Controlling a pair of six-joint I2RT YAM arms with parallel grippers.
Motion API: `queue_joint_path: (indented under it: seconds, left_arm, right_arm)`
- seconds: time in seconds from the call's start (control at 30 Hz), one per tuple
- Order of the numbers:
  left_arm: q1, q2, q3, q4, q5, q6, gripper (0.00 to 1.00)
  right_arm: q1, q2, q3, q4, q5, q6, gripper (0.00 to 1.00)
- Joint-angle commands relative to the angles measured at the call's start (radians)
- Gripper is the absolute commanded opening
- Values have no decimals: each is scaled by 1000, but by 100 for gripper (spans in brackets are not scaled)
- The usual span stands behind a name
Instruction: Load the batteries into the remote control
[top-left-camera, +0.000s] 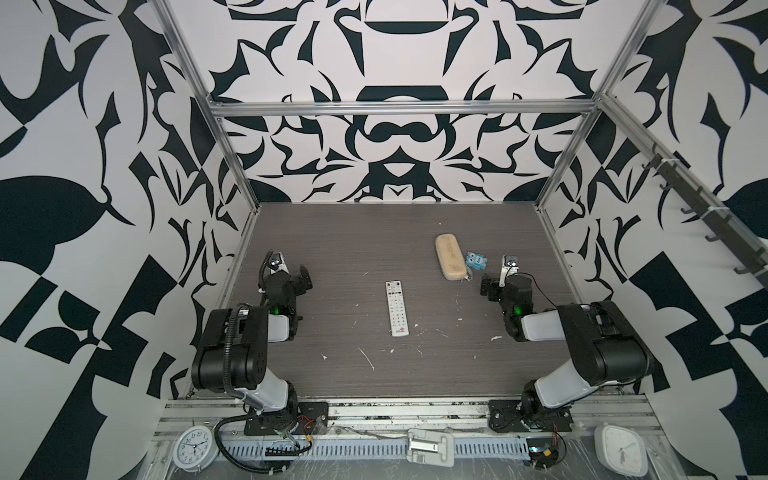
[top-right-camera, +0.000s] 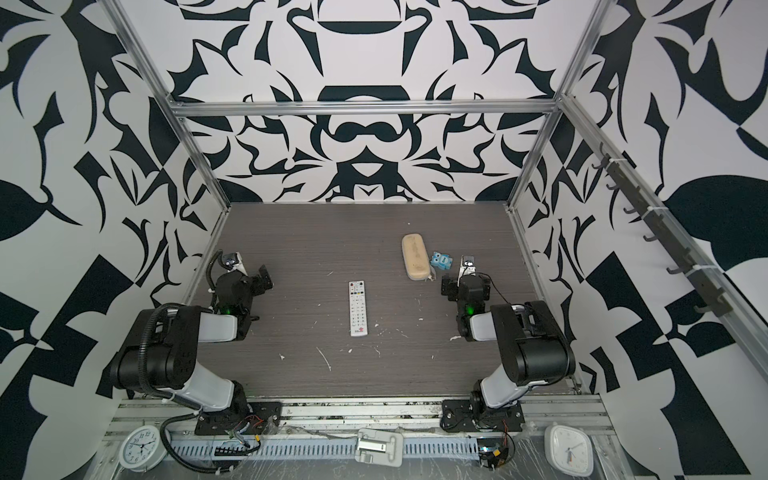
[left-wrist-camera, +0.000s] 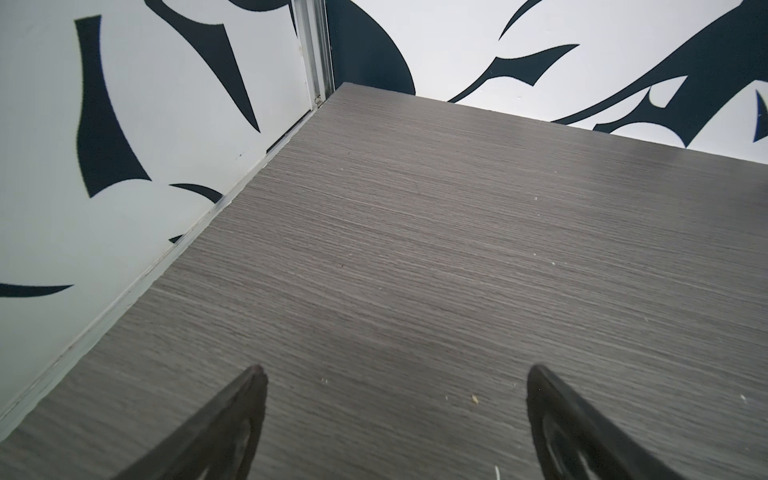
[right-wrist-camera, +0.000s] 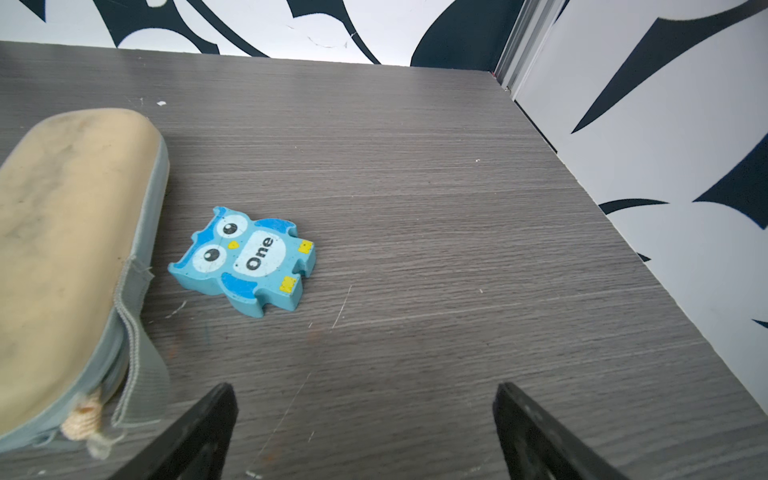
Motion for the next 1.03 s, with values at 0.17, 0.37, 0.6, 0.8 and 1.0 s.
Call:
queue_joint_path:
  seconds: [0.17, 0.37, 0.6, 0.8, 1.0]
  left_arm:
    - [4, 0, -8, 32, 16, 12, 99]
    - [4, 1, -9, 32, 16, 13, 99]
    - [4, 2, -9, 32, 15, 12, 99]
    - [4, 5, 0, 19, 21, 12, 99]
    - [7, 6, 6, 7, 28, 12, 99]
  right_arm:
    - [-3, 1, -88, 243, -33, -9, 100]
    - [29, -23, -18, 78, 122, 13, 100]
    - [30, -10, 1, 63, 122, 6, 100]
    - [30, -10, 0, 65, 116, 4, 100]
    - [30, -7, 3, 60, 116, 2, 100]
